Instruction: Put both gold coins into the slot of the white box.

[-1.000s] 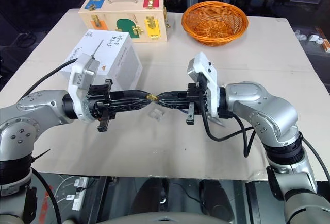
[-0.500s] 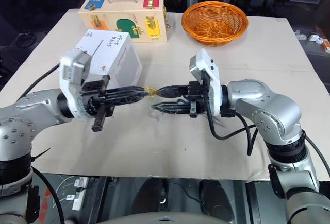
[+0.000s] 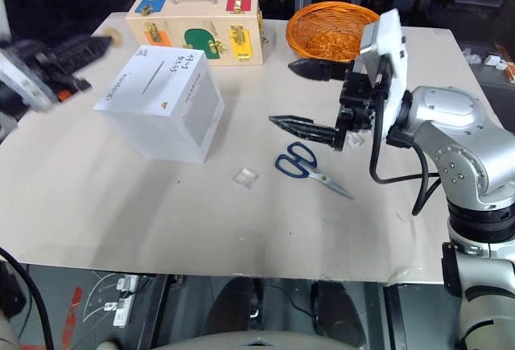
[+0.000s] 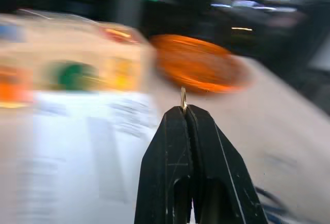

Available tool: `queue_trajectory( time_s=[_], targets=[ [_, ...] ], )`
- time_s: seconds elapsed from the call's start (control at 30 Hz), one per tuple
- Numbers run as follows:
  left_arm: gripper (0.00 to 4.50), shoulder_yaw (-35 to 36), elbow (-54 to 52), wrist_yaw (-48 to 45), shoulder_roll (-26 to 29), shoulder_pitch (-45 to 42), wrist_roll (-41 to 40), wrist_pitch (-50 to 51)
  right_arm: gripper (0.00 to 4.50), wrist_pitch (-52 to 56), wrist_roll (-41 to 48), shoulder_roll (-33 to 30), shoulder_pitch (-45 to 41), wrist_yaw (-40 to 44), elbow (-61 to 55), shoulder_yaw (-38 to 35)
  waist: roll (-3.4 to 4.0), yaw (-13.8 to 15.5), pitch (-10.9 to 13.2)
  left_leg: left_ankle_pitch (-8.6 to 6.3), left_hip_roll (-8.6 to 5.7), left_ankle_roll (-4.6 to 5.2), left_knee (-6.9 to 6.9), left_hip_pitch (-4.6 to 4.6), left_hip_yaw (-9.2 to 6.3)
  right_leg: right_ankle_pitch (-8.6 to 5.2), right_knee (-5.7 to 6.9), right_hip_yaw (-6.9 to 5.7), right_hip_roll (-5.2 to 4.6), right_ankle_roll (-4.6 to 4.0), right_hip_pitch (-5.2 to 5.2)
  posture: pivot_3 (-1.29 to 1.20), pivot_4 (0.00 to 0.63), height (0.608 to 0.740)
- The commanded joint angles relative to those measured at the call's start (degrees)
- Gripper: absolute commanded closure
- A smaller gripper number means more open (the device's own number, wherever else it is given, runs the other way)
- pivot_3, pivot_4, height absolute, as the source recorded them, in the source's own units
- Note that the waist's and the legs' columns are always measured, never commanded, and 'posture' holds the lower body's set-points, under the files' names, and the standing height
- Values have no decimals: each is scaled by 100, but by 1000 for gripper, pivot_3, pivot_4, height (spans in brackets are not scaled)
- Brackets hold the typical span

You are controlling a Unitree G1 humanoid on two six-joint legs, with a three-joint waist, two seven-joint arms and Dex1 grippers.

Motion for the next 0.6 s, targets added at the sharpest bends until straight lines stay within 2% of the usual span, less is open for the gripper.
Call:
queue_trajectory(
  time_s=[0.03, 0.27, 0.6],
  targets=[
    [4500, -287, 1285, 305, 252, -923, -197, 1167, 74, -352, -141, -137, -207, 115, 65, -136, 4, 6, 2, 0, 0, 0, 0, -1, 0, 0, 0, 0, 1, 0, 0, 0, 150, 726],
    [4500, -521, 1737, 233, -96, -1593, 50, 1898, 74, -603, -251, -131, -240, 192, 106, -31, -1, -10, 5, 3, -2, -4, -1, -11, 3, 0, 1, 1, -3, 1, -11, 0, 150, 726],
    [4500, -1043, 1763, -55, -293, -1786, 1095, 2319, 74, -607, -219, -128, -96, 50, -119, 0, -2, -14, 5, 7, -2, -13, 0, -9, 7, 0, 2, 6, -3, 1, -12, 0, 150, 726]
  ],
)
